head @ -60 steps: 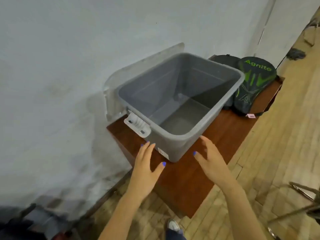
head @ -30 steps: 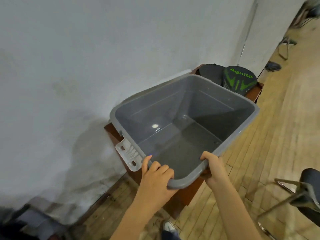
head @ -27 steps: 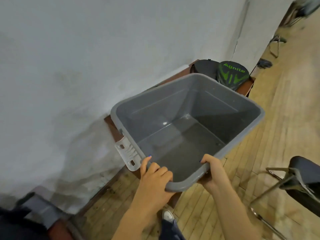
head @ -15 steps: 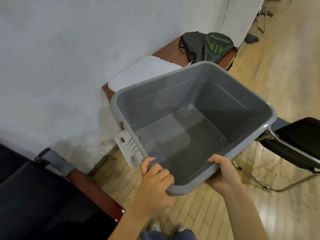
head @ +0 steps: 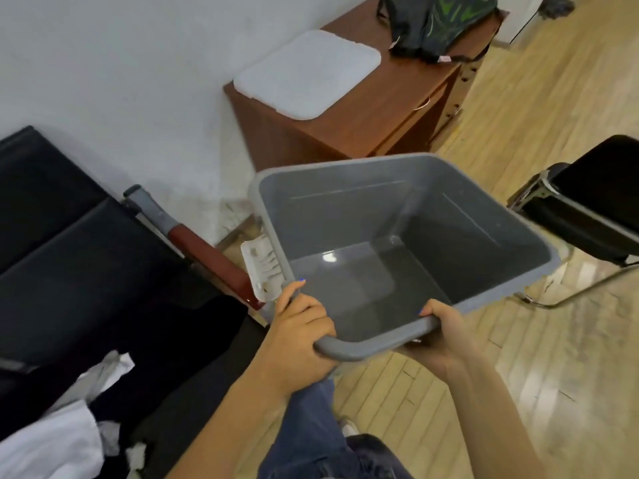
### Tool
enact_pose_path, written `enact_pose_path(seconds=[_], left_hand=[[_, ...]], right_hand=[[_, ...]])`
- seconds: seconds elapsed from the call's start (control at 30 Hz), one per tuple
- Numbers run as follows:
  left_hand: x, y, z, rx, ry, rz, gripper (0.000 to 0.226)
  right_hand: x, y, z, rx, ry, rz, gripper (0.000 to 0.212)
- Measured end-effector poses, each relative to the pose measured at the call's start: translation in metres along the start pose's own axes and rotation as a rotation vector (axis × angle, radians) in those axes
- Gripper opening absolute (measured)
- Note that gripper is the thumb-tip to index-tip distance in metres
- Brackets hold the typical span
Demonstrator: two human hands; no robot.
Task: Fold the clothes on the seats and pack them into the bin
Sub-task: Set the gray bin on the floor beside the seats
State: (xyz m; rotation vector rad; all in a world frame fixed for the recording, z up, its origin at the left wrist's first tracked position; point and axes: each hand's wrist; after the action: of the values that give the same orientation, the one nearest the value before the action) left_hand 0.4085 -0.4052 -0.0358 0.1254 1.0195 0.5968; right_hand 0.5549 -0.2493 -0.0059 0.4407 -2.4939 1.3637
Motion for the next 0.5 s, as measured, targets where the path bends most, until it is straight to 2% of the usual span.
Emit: enact_pose_path(seconds=[0.07,0.2,0.37,0.43,0.5], left_hand=[[0.010,-0.043,0.013,-0.066,-0.031,-0.042,0.013],[0.021,-0.109,0.041,-0.159,-0.065,-0.114,0.013],[0.016,-0.122,0.060,-0.071,-0.006,-0.183,0.012],[0.014,-0.130,0.059,-0.055,-0.020,-0.189,0.015],[0.007,-0.142,0.051,-0.063,-0.049,-0.190,0.015]], right_hand=[[-0.029,-0.018,0.024,0.066,-0.040,0.049,0.020],[-0.080,-0.047,0.066,0.177,-0.053,0.111,0.013],[-0.100,-0.080,0.085,0.171,-0.028,0.143,0.013],[-0.106,-0.087,0.096,0.159,-0.159,0.158,0.006],[-0.114,-0.091,0.111,0.129,-0.515,0.146,0.028]])
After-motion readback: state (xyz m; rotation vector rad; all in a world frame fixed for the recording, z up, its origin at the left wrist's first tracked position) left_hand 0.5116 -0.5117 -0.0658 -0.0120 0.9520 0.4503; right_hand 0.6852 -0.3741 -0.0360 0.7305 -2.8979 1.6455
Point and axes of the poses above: each hand's wrist, its own y-axis towards the middle knuckle, its own x-axis out of the palm, z = x × y, and after that the axes turned 9 degrees about -x, right-handed
